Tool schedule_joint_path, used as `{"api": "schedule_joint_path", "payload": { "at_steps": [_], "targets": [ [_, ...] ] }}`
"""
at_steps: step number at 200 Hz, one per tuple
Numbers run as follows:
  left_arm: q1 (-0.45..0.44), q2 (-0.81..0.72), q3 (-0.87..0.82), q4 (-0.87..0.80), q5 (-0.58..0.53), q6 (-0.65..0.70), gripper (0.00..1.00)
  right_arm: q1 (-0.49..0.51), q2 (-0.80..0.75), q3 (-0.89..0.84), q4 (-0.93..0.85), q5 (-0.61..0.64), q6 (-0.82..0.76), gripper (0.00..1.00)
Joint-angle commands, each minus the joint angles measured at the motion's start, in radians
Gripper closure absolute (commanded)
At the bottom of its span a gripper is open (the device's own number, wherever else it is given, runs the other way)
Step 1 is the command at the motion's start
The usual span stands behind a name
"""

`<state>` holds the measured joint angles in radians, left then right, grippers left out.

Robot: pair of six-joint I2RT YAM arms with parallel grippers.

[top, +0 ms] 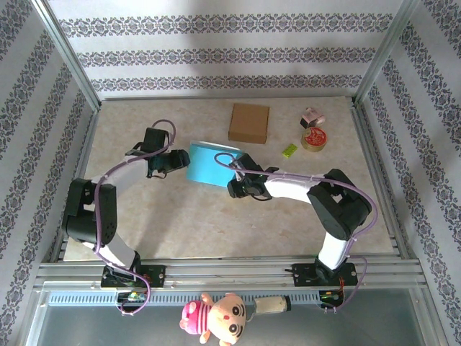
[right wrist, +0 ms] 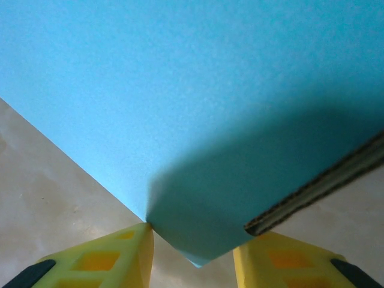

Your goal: Fold the paper box

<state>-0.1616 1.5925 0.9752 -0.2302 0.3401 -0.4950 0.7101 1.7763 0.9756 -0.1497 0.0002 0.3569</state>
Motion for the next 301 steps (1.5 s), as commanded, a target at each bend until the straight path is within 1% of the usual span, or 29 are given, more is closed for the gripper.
{"api": "schedule_joint_path", "payload": {
  "at_steps": [1,18,34,52,58,69,82,103,112,128,142,157,174,203,214,225,242,267,282,301],
  "targets": [
    [0.011,-0.119,-0.04,0.072,0.012,0.045,0.49,0.015,0.049,-0.037,-0.063,0.106,-0.035,0.62],
    [0.01,-0.178,-0.06,0.116,0.011,0.096,0.44,0.025,0.054,-0.042,-0.056,0.13,-0.044,0.62],
    [0.011,-0.196,-0.046,0.128,0.018,0.179,0.43,0.031,0.057,-0.041,-0.054,0.151,-0.054,0.62],
    [0.011,-0.173,0.007,0.095,0.093,0.295,0.42,0.036,0.058,-0.037,-0.055,0.169,-0.069,0.62],
    [0.013,-0.153,0.036,0.069,0.13,0.334,0.42,0.037,0.058,-0.036,-0.056,0.175,-0.074,0.62],
    [0.013,-0.107,0.115,-0.028,0.185,0.417,0.41,0.042,0.058,-0.035,-0.059,0.186,-0.081,0.62],
    [0.013,-0.055,0.2,-0.122,0.216,0.482,0.41,0.044,0.056,-0.035,-0.06,0.194,-0.09,0.62],
    [0.013,-0.003,0.283,-0.183,0.222,0.548,0.4,0.056,0.057,-0.036,-0.057,0.222,-0.114,0.63],
    [0.014,0.013,0.314,-0.205,0.202,0.565,0.39,0.062,0.057,-0.037,-0.056,0.239,-0.123,0.63],
    [0.016,0.045,0.355,-0.232,0.163,0.56,0.35,0.066,0.063,-0.036,-0.051,0.249,-0.138,0.64],
    [0.017,0.079,0.392,-0.255,0.058,0.463,0.34,0.065,0.068,-0.022,-0.071,0.25,-0.141,0.63],
    [0.017,0.099,0.398,-0.259,0.034,0.399,0.35,0.063,0.04,-0.001,-0.106,0.218,-0.125,0.63],
    [0.016,0.105,0.362,-0.211,0.05,0.337,0.35,0.045,-0.041,0.008,-0.119,0.11,-0.077,0.58],
    [0.016,0.128,0.326,-0.205,0.022,0.266,0.36,-0.058,-0.169,0.007,-0.087,-0.125,0.032,0.41],
    [0.016,0.128,0.302,-0.193,0.021,0.24,0.37,-0.095,-0.181,0.026,-0.087,-0.183,0.056,0.36],
    [0.016,0.126,0.272,-0.165,0.022,0.22,0.37,-0.12,-0.173,0.048,-0.083,-0.205,0.065,0.33],
    [0.016,0.133,0.244,-0.143,0.022,0.2,0.37,-0.134,-0.118,0.106,-0.114,-0.178,0.071,0.34],
    [0.017,0.139,0.217,-0.118,0.036,0.185,0.36,-0.14,-0.036,0.167,-0.134,-0.158,0.088,0.42],
    [0.018,0.139,0.206,-0.1,0.057,0.181,0.36,-0.136,0.006,0.176,-0.137,-0.135,0.079,0.41],
    [0.018,0.145,0.205,-0.104,0.063,0.177,0.36,-0.132,0.051,0.177,-0.145,-0.156,0.061,0.43]
  ]
}}
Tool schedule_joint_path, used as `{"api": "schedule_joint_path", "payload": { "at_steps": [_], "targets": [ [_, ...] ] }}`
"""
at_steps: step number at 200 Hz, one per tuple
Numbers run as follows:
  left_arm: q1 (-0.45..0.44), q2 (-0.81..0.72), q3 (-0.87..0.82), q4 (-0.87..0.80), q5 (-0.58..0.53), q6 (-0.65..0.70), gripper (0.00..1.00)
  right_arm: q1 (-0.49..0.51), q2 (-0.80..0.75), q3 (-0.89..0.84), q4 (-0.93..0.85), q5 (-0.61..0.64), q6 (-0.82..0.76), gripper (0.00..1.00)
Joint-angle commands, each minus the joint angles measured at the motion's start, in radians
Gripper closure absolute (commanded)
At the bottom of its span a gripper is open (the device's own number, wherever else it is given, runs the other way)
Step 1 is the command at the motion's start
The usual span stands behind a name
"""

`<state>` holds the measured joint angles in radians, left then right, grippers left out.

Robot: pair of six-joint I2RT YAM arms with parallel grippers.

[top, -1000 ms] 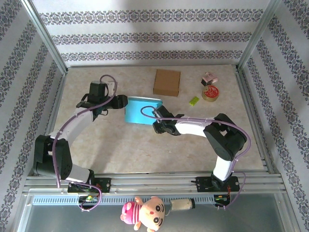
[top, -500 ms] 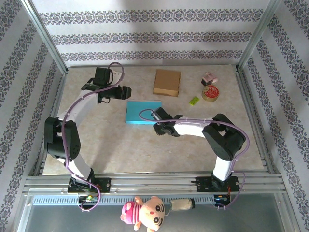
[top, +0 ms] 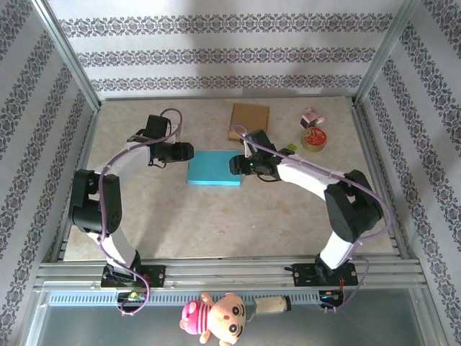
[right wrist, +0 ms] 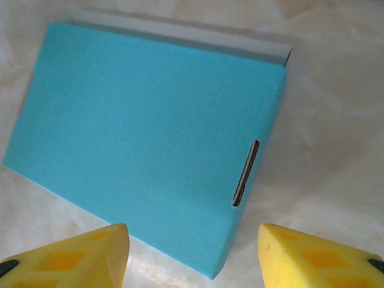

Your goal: Fold the paper box

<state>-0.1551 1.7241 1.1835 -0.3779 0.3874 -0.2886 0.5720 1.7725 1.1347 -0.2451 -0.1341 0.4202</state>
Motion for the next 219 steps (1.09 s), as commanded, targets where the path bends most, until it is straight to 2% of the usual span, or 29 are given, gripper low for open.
{"api": "schedule_joint_path", "payload": {
  "at_steps": [1,41,73,93,136,154,175,207,219],
  "targets": [
    [0.012,0.014,-0.002,0.044,0.015,-0.029,0.36,0.007,0.057,0.017,-0.05,-0.024,-0.004,0.43],
    [0.014,0.003,-0.005,0.04,0.01,-0.029,0.35,0.043,0.076,-0.028,-0.052,-0.026,-0.038,0.39],
    [0.014,0.009,-0.004,0.033,0.017,-0.029,0.35,0.057,0.098,-0.04,-0.054,0.064,-0.06,0.48],
    [0.015,0.004,-0.015,0.036,0.024,-0.029,0.35,0.073,0.115,-0.038,-0.047,0.09,-0.1,0.49],
    [0.031,0.022,-0.022,0.027,0.16,0.07,0.29,0.158,0.143,-0.096,0.012,0.254,-0.2,0.55],
    [0.041,0.031,-0.029,0.002,0.142,0.114,0.28,0.191,0.143,-0.134,0.055,0.326,-0.22,0.56],
    [0.05,0.029,-0.05,-0.03,0.06,0.142,0.28,0.215,0.141,-0.16,0.082,0.389,-0.227,0.57],
    [0.067,0.012,-0.116,0.005,0.016,0.106,0.27,0.241,0.134,-0.195,0.115,0.443,-0.233,0.58],
    [0.069,0.003,-0.156,0.054,0.037,0.093,0.27,0.253,0.124,-0.214,0.127,0.45,-0.234,0.58]
  ]
}}
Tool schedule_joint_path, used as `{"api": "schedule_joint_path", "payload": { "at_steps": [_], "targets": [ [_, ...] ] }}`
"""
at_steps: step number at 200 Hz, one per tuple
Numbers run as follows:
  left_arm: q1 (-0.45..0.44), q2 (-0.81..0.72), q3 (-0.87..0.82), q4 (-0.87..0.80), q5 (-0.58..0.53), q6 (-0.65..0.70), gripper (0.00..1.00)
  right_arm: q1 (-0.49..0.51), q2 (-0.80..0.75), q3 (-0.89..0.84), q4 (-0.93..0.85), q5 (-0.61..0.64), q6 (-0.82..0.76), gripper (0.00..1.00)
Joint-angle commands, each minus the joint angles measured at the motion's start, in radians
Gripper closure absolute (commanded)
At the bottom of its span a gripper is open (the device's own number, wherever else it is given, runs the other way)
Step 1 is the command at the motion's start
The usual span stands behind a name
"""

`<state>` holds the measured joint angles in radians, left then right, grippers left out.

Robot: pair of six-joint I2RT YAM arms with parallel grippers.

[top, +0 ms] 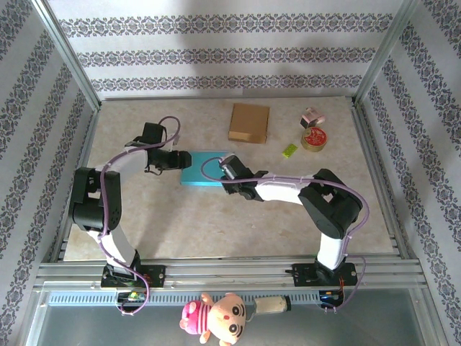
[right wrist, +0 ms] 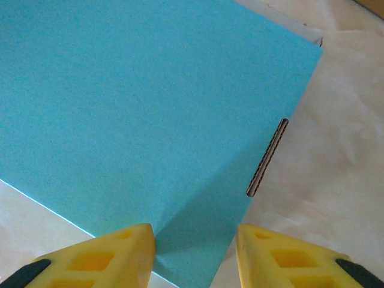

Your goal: Fold the paper box

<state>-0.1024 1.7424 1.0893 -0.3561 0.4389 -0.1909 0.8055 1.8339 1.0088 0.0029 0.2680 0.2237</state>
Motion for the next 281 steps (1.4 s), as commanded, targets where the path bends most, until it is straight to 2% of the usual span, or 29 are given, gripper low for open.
{"api": "schedule_joint_path", "payload": {
  "at_steps": [1,27,58,89,126,146,169,201,215,239,281],
  "targets": [
    [0.017,-0.016,-0.065,0.036,-0.01,-0.006,0.27,0.02,0.061,-0.09,-0.119,0.048,-0.038,0.58],
    [0.018,-0.002,-0.107,0.116,0.104,-0.038,0.28,0.04,0.023,-0.139,-0.087,0.051,-0.033,0.57],
    [0.02,-0.008,-0.144,0.177,0.132,-0.056,0.28,0.054,-0.009,-0.188,-0.053,0.045,-0.035,0.57],
    [0.031,-0.011,-0.17,0.238,0.221,-0.064,0.29,0.057,-0.014,-0.209,-0.038,0.026,-0.021,0.57],
    [0.064,0.023,-0.208,0.403,0.378,-0.07,0.29,0.061,-0.009,-0.218,-0.029,0.02,-0.02,0.58],
    [0.079,0.048,-0.221,0.507,0.428,-0.1,0.29,0.063,-0.01,-0.225,-0.03,0.022,-0.018,0.58],
    [0.081,0.087,-0.203,0.554,0.491,-0.132,0.3,0.067,-0.013,-0.228,-0.026,0.026,-0.015,0.58],
    [0.081,0.119,-0.2,0.589,0.507,-0.144,0.33,0.069,-0.012,-0.222,-0.026,0.026,-0.017,0.58],
    [0.081,0.131,-0.2,0.612,0.534,-0.154,0.38,0.069,-0.012,-0.219,-0.028,0.028,-0.018,0.58],
    [0.081,0.143,-0.223,0.726,0.585,-0.205,0.52,0.07,-0.014,-0.221,-0.032,0.031,-0.02,0.58],
    [0.081,0.126,-0.265,0.872,0.637,-0.27,0.69,0.07,-0.048,-0.222,-0.043,0.02,-0.011,0.57]
  ]
}}
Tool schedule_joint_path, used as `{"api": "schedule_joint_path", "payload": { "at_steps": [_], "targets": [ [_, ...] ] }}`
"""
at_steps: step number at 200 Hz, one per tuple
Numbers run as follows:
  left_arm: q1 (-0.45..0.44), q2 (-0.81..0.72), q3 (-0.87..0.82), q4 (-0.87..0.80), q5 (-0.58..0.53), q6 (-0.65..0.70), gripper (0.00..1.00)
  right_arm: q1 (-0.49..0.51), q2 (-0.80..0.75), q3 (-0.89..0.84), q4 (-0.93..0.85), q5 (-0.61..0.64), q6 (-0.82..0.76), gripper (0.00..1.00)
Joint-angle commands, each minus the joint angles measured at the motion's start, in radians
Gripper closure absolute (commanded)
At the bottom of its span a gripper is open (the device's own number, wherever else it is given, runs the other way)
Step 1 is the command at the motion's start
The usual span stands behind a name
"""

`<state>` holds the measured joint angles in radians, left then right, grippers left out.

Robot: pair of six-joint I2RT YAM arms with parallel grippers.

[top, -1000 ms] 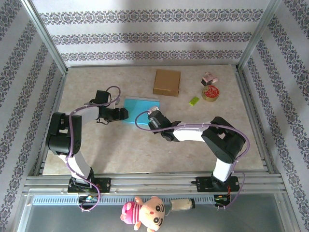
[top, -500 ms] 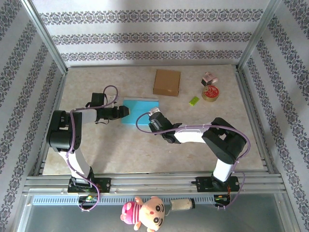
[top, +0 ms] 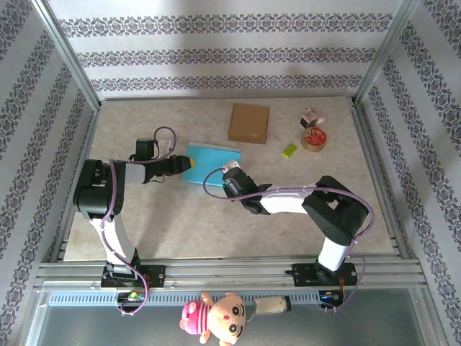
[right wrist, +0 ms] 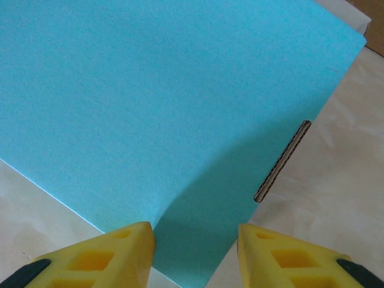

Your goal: Fold the paper box

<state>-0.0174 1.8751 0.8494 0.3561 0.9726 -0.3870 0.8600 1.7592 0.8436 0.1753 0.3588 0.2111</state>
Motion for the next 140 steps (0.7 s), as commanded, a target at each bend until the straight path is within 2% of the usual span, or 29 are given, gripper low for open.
{"api": "schedule_joint_path", "payload": {
  "at_steps": [1,37,52,67,99,107,122,140],
  "targets": [
    [-0.004,-0.009,-0.026,0.164,0.104,-0.077,0.69,0.016,0.025,-0.057,-0.216,-0.072,0.003,0.56],
    [-0.007,-0.076,-0.076,0.308,0.119,-0.135,0.77,0.011,-0.071,-0.006,-0.3,-0.12,0.022,0.47],
    [-0.012,-0.105,-0.093,0.372,0.118,-0.157,0.83,0.005,-0.147,0.007,-0.337,-0.137,0.027,0.43],
    [-0.018,-0.132,-0.103,0.414,0.121,-0.163,0.85,-0.018,-0.248,0.015,-0.374,-0.158,0.019,0.39],
    [-0.04,-0.202,-0.109,0.416,0.106,-0.112,0.88,-0.157,-0.462,0.05,-0.444,-0.358,-0.041,0.26],
    [-0.047,-0.22,-0.105,0.387,0.09,-0.089,0.89,-0.209,-0.499,0.057,-0.445,-0.413,-0.054,0.13],
    [-0.067,-0.266,-0.102,0.329,0.079,-0.014,0.89,-0.297,-0.536,0.107,-0.491,-0.585,-0.185,0.02],
    [-0.096,-0.337,-0.1,0.216,0.045,0.127,0.89,-0.358,-0.543,0.207,-0.568,-0.623,-0.373,0.02]
  ]
}}
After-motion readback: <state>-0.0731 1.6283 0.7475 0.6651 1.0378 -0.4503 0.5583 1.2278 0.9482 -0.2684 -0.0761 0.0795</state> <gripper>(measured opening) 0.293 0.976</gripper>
